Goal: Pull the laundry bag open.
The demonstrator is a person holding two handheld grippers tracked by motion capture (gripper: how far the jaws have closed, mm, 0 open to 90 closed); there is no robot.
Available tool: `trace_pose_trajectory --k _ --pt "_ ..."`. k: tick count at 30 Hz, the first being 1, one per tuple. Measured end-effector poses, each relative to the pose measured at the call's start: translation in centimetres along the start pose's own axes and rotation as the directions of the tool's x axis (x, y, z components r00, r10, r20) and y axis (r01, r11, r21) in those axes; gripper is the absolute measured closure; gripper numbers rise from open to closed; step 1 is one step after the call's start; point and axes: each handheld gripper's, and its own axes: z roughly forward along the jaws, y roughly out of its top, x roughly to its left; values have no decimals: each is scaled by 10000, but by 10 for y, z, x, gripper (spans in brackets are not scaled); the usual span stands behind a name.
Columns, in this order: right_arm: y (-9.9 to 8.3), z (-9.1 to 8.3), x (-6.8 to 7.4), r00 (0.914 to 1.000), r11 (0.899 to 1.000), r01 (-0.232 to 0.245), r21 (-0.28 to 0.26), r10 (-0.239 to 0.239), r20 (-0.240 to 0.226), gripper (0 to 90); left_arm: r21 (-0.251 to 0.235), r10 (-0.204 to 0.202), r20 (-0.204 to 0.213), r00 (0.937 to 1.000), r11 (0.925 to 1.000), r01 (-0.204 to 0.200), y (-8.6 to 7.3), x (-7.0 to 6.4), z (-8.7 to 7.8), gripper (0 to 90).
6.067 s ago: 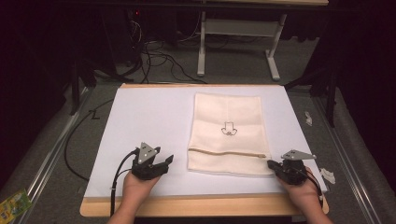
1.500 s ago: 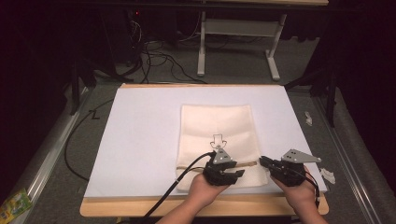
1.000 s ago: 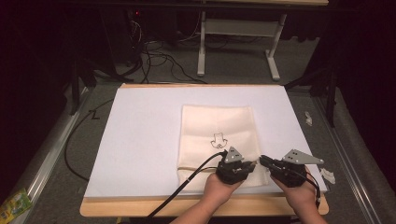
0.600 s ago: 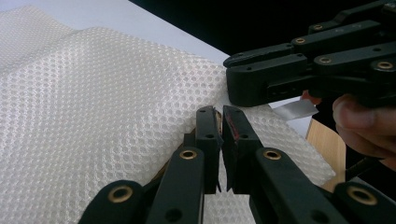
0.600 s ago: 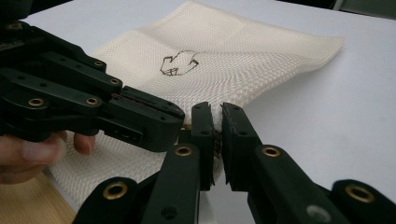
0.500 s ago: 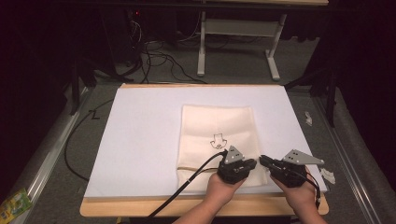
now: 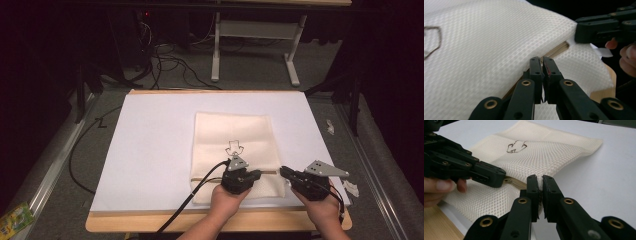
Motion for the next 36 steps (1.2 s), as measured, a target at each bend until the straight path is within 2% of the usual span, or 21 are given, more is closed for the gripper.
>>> trace_pose_trajectory --k 4,6,9,11,12,13,15,16,19,20,22,24,25,27,28,29,30,31,32,33,36 --pt "-1 0 0 10000 10000 -8 23 8 4 857 209 168 -153 9997 9996 -165 -2 7 -14 871" --pt "-1 0 1 9999 10000 27 39 -26 -121 856 330 317 -74 9995 9990 -314 -2 8 -23 871" --pt "0 3 7 9995 9995 290 140 -288 -160 858 577 467 -21 9989 9972 -465 -3 9 -31 872" --pt "2 4 11 9993 9992 339 231 -336 -169 861 719 307 -66 9995 9970 -302 -4 12 -35 873" --pt "2 4 12 9993 9991 368 222 -366 -121 864 789 327 -234 9992 9964 -307 -5 15 -36 873" --pt "2 3 12 9990 9988 443 195 -445 96 864 830 158 -322 9994 9965 -130 -7 19 -38 873" --pt "1 -1 2 9993 10000 8 51 -10 375 865 899 -176 -596 9981 9957 229 -11 30 -42 874" --pt "1 -1 2 9993 10000 8 51 -10 375 865 894 -380 -635 9973 9950 436 -13 35 -45 874" --pt "-4 -6 -10 9978 9993 -382 25 380 547 864 1061 -817 -900 9926 9902 911 -20 56 -65 874" --pt "-5 -7 -13 9977 9988 -485 26 483 476 864 1114 -806 -963 9921 9896 912 -20 58 -68 873" --pt "-7 -7 -13 9968 9988 -481 93 474 646 864 1282 -543 -1352 9893 9892 718 -20 63 -84 873" --pt "-6 -6 -15 9964 9988 -474 101 465 706 864 1279 -679 -1725 9827 9876 907 -22 73 -102 873" --pt "-6 -6 -17 9958 9986 -532 75 525 747 864 1194 -869 -2064 9746 9864 1132 -24 81 -117 873" --pt "-7 -6 -23 9930 9978 -658 48 651 981 864 1083 -1105 -2405 9643 9842 1398 -30 92 -136 874" --pt "-8 -7 -26 9922 9968 -795 29 788 967 863 965 -1195 -2272 9665 9848 1445 -35 97 -145 873" --pt "-9 -8 -29 9931 9958 -914 36 909 734 862 877 -1123 -2166 9698 9871 1339 -39 98 -150 873" --pt "-10 -7 -28 9942 9954 -952 96 946 510 862 1032 -614 -2358 9699 9908 878 -43 95 -151 873" --pt "-11 -5 -23 9960 9970 -732 244 718 529 861 1308 -174 -2520 9676 9901 519 -46 92 -150 872" --pt "-11 -3 -19 9974 9979 -499 407 477 545 860 1500 -4 -2496 9684 9879 391 -47 92 -150 871" --pt "-11 -2 -17 9980 9983 -361 462 336 545 858 1428 -23 -2433 9700 9890 382 -47 92 -152 867" --pt "-13 -2 -17 9972 9981 -444 416 418 614 848 940 -162 -2339 9721 9948 392 -45 94 -158 846"
